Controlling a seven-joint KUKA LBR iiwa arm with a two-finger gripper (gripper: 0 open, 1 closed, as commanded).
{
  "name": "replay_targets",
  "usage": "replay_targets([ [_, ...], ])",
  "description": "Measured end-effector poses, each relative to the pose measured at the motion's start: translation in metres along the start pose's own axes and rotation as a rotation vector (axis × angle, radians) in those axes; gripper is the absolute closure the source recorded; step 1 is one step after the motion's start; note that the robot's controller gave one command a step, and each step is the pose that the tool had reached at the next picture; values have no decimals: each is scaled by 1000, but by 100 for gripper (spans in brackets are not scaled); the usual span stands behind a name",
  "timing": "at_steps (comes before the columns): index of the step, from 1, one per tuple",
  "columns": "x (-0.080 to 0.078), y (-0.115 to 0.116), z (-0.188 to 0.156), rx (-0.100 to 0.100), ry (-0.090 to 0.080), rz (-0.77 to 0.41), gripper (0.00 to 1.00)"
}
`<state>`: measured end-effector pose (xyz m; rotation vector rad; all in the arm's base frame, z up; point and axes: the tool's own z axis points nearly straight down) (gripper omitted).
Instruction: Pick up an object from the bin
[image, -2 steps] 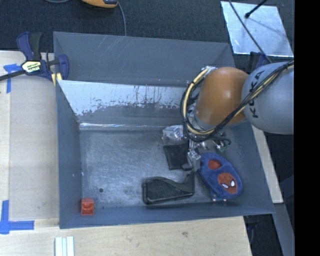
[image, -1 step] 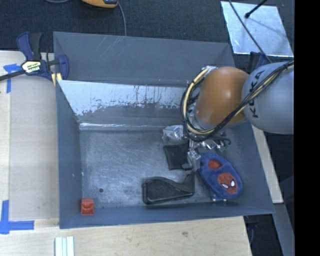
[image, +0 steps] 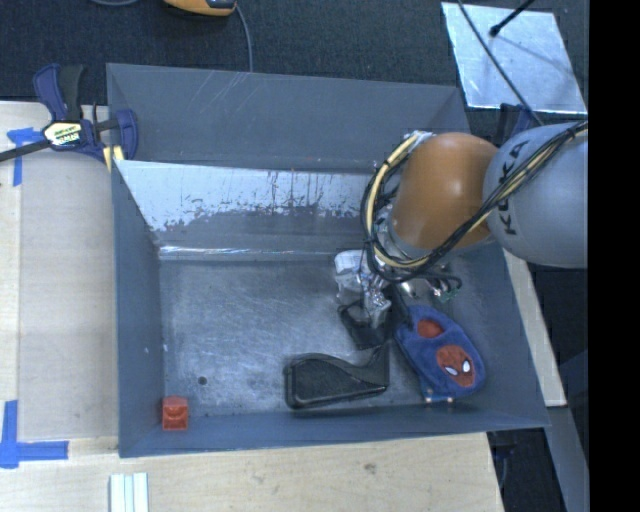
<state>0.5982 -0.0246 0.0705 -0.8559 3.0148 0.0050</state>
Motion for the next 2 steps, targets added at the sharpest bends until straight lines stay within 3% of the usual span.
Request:
replay_targets([
  [1,-2,-1,-45,5,1,2,100],
  [2,-5,-3,-124,8,-3,6,100],
])
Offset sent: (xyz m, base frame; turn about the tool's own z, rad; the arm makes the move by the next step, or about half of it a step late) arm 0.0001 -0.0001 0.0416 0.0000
